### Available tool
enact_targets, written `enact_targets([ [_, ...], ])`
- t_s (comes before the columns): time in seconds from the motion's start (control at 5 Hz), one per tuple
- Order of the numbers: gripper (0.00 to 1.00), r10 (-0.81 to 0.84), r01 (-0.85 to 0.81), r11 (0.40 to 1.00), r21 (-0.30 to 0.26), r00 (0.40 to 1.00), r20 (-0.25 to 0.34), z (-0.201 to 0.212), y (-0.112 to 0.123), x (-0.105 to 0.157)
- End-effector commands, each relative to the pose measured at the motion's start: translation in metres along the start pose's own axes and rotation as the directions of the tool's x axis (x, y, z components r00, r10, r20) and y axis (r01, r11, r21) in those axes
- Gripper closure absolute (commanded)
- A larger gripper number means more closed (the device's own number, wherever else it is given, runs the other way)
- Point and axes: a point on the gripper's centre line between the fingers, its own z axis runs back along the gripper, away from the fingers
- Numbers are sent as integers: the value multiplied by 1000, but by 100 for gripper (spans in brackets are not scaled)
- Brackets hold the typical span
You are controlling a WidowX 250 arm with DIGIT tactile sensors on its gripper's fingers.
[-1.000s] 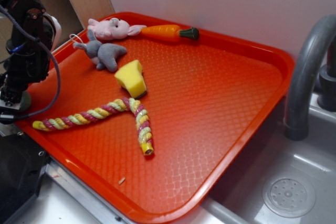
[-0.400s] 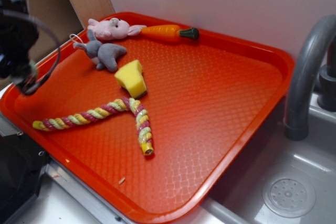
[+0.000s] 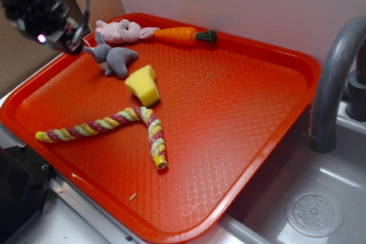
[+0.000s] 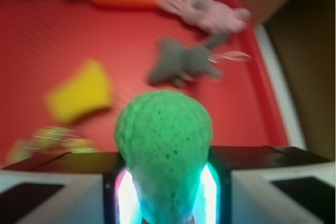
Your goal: Grab the green ball.
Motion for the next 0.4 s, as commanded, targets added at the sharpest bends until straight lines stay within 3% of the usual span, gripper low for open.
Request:
enact_targets([
  [0.0,100,74,-55,981,-186,992,98,68,-28,15],
  [0.2,100,174,-150,968,-203,979,106,63,-18,19],
])
